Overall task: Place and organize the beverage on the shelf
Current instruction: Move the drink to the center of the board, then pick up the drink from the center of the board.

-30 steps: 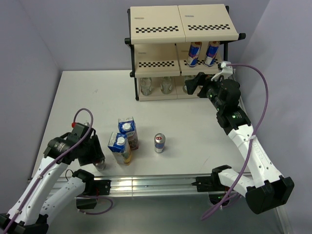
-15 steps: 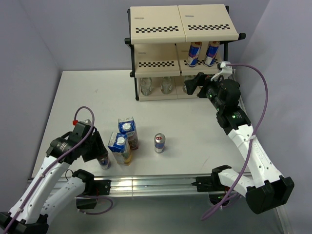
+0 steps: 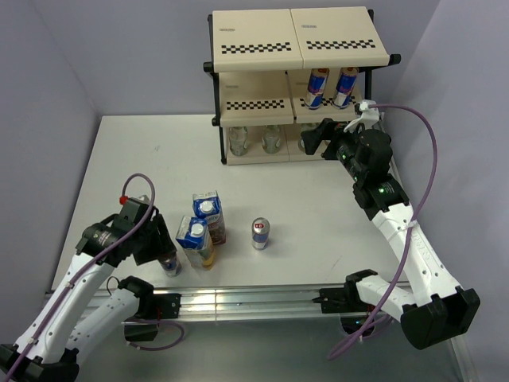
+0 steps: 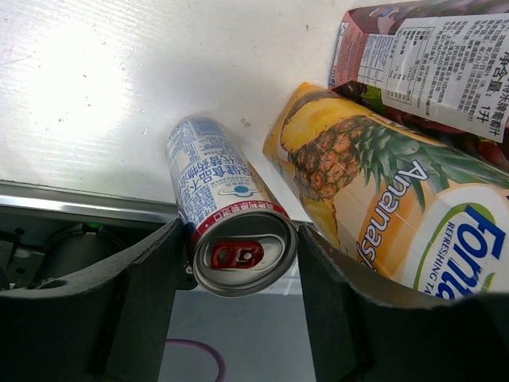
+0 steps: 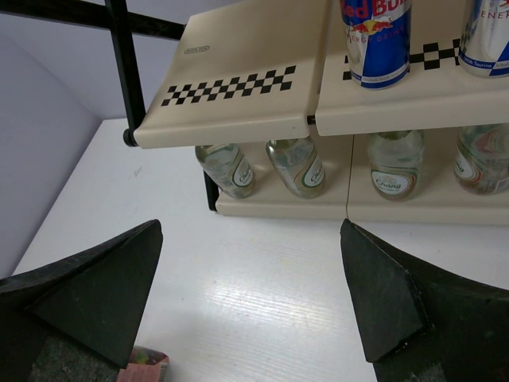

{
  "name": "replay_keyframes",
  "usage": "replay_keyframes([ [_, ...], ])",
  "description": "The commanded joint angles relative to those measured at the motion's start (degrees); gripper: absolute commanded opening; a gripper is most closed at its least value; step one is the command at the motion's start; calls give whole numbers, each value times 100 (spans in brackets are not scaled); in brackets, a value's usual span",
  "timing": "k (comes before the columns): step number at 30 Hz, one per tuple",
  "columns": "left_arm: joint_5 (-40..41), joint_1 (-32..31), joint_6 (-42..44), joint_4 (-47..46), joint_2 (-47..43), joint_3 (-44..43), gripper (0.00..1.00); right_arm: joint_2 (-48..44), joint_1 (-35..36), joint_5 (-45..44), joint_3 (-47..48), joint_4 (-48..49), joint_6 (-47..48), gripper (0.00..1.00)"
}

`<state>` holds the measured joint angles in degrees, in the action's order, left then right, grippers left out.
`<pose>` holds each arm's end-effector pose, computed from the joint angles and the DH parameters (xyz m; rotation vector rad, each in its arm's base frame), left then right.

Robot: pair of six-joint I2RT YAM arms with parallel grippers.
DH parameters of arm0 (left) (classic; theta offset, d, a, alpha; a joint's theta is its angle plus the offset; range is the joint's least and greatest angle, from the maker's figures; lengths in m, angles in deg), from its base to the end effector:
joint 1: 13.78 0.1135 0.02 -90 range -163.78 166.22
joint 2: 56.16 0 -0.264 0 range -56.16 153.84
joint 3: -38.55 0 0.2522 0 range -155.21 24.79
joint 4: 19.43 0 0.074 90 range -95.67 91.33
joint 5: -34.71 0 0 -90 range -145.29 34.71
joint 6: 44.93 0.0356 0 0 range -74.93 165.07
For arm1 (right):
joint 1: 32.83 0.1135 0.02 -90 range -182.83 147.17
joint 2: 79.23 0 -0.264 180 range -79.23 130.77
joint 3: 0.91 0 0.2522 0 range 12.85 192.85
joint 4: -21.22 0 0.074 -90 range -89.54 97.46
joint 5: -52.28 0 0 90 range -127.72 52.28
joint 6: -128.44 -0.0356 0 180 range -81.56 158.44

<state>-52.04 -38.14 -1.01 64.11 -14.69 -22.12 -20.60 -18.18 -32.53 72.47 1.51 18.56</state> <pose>0.0990 -0.0426 0.2725 -0.5314 2.6763 -0.2951 0.2270 0.0627 0.3937 0.0069 1.6843 0.5308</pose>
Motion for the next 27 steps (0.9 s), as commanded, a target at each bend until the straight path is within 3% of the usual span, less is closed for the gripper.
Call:
replay_keyframes([
  [1, 115, -7, 188, 326, 89, -63, 64, -71, 37, -62, 33, 191, 54, 100],
  [9, 97, -7, 240, 326, 71, -116, 71, -54, 37, -88, 41, 174, 89, 100],
  [17, 220, -25, 214, 291, 185, -63, 61, -80, 37, -88, 24, 191, 107, 100],
  [23, 325, -148, 196, 308, 335, -125, 61, -89, 37, -89, -29, 226, 116, 100],
  [27, 903, -148, 161, 527, 335, -484, 25, -106, 37, 17, -73, 253, 98, 100],
])
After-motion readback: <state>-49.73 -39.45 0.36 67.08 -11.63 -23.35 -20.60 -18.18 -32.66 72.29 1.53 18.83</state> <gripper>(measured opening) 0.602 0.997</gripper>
